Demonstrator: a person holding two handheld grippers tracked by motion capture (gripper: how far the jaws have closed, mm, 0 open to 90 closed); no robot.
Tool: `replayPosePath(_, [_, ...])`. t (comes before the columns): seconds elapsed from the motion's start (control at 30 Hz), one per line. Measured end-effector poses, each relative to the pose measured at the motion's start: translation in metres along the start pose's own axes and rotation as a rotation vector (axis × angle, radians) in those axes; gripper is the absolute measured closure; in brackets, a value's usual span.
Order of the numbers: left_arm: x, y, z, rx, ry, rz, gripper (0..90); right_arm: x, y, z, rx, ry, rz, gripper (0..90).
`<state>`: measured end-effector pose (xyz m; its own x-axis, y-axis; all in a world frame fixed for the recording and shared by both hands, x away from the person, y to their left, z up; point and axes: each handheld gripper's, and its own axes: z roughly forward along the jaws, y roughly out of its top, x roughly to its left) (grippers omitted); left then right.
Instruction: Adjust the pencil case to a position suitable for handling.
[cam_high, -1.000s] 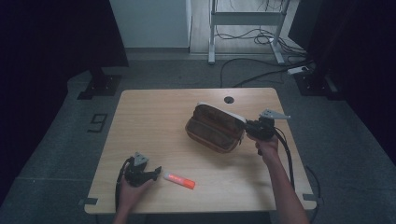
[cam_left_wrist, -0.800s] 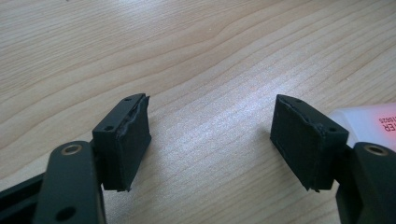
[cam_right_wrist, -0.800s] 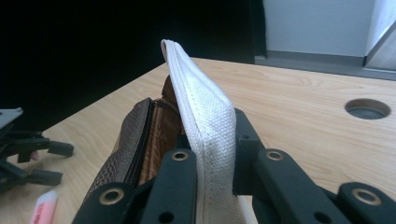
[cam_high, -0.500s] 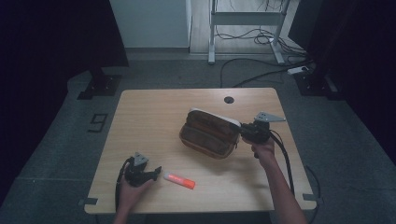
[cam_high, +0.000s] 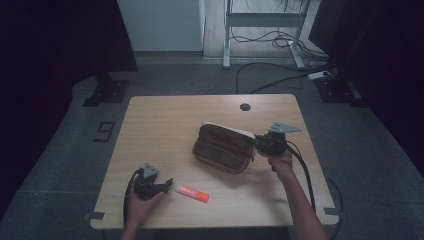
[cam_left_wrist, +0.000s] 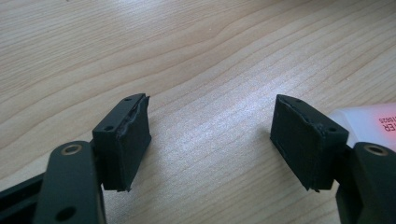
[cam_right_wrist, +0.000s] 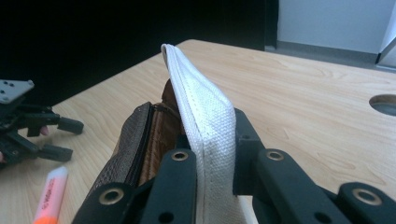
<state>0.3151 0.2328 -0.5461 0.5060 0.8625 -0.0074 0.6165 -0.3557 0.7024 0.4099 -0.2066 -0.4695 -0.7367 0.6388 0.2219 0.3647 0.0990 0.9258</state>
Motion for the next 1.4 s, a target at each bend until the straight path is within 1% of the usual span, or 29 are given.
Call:
replayPosePath(0.03, [0.0, 0.0, 0.0, 0.0, 0.0, 0.0, 28.0, 0.0, -0.001, 0.001, 0.012, -0.007, -0.002, 80.5])
replayPosePath(0.1, [0.0, 0.0, 0.0, 0.0, 0.0, 0.0, 28.0, 0.0, -0.001, 0.002, 0.02, -0.011, -0.004, 80.4])
replayPosePath(0.13, [0.0, 0.0, 0.0, 0.0, 0.0, 0.0, 28.0, 0.001, -0.002, 0.003, 0.035, -0.021, -0.008, 80.4])
replayPosePath(0.3, [0.0, 0.0, 0.0, 0.0, 0.0, 0.0, 28.0, 0.001, -0.002, 0.004, 0.051, -0.025, -0.013, 80.4])
replayPosePath(0.33, [0.0, 0.0, 0.0, 0.0, 0.0, 0.0, 28.0, 0.002, -0.003, 0.005, 0.07, -0.039, -0.026, 80.3])
replayPosePath(0.37, [0.0, 0.0, 0.0, 0.0, 0.0, 0.0, 28.0, 0.002, -0.003, 0.005, 0.07, -0.039, -0.026, 80.3])
replayPosePath(0.4, [0.0, 0.0, 0.0, 0.0, -0.001, 0.0, 28.0, 0.002, -0.003, 0.005, 0.09, -0.05, -0.037, 80.1])
replayPosePath(0.5, [0.0, 0.0, 0.0, 0.0, 0.0, 0.001, 28.1, 0.001, -0.003, 0.005, 0.099, -0.054, -0.033, 79.9])
replayPosePath(0.53, [0.0, 0.0, 0.0, 0.0, -0.001, 0.001, 28.1, 0.001, -0.003, 0.005, 0.118, -0.067, -0.034, 79.1])
replayPosePath(0.57, [0.0, 0.0, 0.0, 0.0, -0.001, 0.001, 28.1, 0.001, -0.003, 0.005, 0.118, -0.067, -0.034, 79.1])
replayPosePath(0.6, [0.0, 0.0, 0.0, 0.0, -0.001, 0.001, 28.1, 0.0, -0.004, 0.006, 0.157, -0.091, -0.043, 77.5])
replayPosePath(0.63, [0.0, 0.0, 0.0, 0.0, -0.001, 0.001, 28.1, 0.0, -0.004, 0.006, 0.157, -0.091, -0.043, 77.5])
replayPosePath(0.67, [0.0, 0.0, 0.0, 0.0, -0.001, 0.001, 28.1, 0.0, -0.005, 0.007, 0.179, -0.114, -0.053, 76.8])
replayPosePath(0.73, [0.0, 0.0, 0.0, 0.0, 0.0, 0.001, 28.1, -0.001, -0.007, 0.008, 0.231, -0.153, -0.058, 75.6])
replayPosePath(0.93, [0.0, 0.0, 0.0, 0.0, 0.0, 0.001, 28.1, -0.004, -0.01, 0.01, 0.264, -0.173, -0.054, 74.4])
replayPosePath(1.0, [0.0, 0.0, 0.0, 0.0, -0.001, 0.001, 28.1, -0.006, -0.011, 0.011, 0.283, -0.186, -0.049, 72.5])
replayPosePath(1.03, [0.0, 0.0, 0.0, 0.0, -0.001, 0.001, 28.1, -0.006, -0.011, 0.011, 0.283, -0.186, -0.049, 72.5])
replayPosePath(1.07, [0.0, 0.0, 0.0, 0.0, -0.001, 0.001, 28.1, -0.006, -0.012, 0.012, 0.302, -0.206, -0.047, 71.1])
replayPosePath(1.13, [0.0, 0.0, 0.0, 0.0, 0.0, 0.001, 28.1, -0.007, -0.014, 0.013, 0.311, -0.205, -0.045, 70.4])
replayPosePath(1.23, [0.0, 0.0, 0.0, 0.0, 0.0, 0.001, 28.1, -0.007, -0.013, 0.012, 0.308, -0.202, -0.041, 70.0])
replayPosePath(1.3, [0.0, 0.0, 0.0, 0.0, 0.0, 0.001, 28.1, -0.007, -0.012, 0.012, 0.309, -0.205, -0.045, 64.4])
replayPosePath(1.37, [0.0, 0.0, 0.0, 0.0, 0.0, 0.001, 28.1, -0.006, -0.012, 0.011, 0.307, -0.215, -0.043, 55.3])
replayPosePath(1.4, [0.0, 0.0, 0.0, 0.0, 0.0, 0.001, 28.1, -0.006, -0.012, 0.011, 0.307, -0.215, -0.043, 55.3])
